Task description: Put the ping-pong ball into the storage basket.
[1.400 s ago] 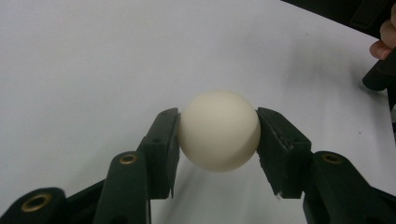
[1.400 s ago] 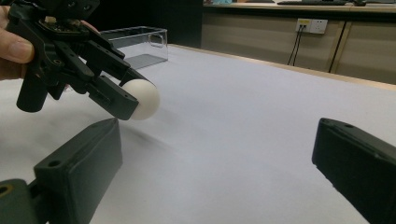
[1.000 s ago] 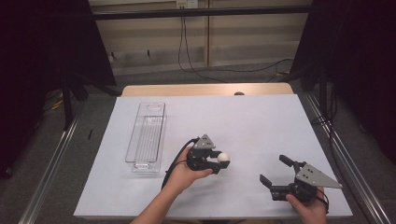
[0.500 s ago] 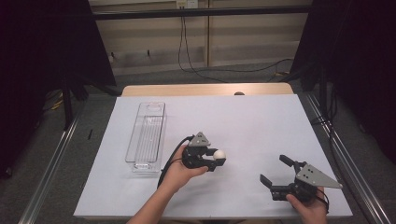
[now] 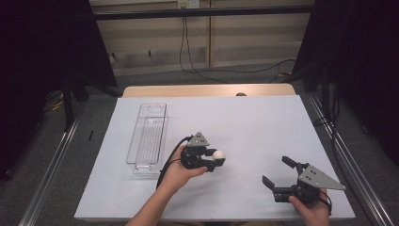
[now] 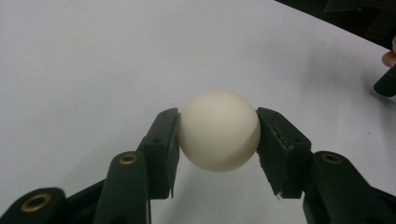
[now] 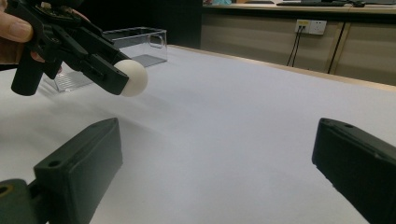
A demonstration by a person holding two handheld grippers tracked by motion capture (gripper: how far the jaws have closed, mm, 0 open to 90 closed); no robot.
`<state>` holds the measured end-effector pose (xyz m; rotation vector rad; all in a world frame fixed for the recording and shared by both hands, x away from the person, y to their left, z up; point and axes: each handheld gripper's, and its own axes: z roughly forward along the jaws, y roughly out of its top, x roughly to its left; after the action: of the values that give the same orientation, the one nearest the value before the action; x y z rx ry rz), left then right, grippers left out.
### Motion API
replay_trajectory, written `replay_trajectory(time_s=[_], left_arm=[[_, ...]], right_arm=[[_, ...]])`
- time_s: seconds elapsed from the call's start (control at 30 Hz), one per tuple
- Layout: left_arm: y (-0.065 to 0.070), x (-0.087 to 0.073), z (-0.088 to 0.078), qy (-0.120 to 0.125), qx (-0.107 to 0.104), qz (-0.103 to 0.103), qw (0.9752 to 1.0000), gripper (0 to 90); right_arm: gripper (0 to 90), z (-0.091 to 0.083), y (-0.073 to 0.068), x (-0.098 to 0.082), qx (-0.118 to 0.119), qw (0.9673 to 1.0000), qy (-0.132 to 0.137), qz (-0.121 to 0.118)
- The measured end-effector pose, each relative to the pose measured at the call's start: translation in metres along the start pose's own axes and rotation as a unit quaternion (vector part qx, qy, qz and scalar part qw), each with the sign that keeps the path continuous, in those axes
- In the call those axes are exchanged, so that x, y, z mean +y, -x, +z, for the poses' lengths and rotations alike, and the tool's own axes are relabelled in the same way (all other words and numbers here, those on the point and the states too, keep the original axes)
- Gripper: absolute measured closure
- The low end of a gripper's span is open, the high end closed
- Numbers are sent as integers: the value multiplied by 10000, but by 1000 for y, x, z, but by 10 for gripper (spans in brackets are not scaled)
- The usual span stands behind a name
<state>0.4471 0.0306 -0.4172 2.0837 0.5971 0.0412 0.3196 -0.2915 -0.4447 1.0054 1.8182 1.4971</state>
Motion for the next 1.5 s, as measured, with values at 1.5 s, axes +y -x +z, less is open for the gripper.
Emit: replay_trajectory(time_s=[1.5], left_arm=[[-14,1,-18,9,148,-159,9998,511]], right_arm=[[12,-2,1,1,12,10000,36,20]])
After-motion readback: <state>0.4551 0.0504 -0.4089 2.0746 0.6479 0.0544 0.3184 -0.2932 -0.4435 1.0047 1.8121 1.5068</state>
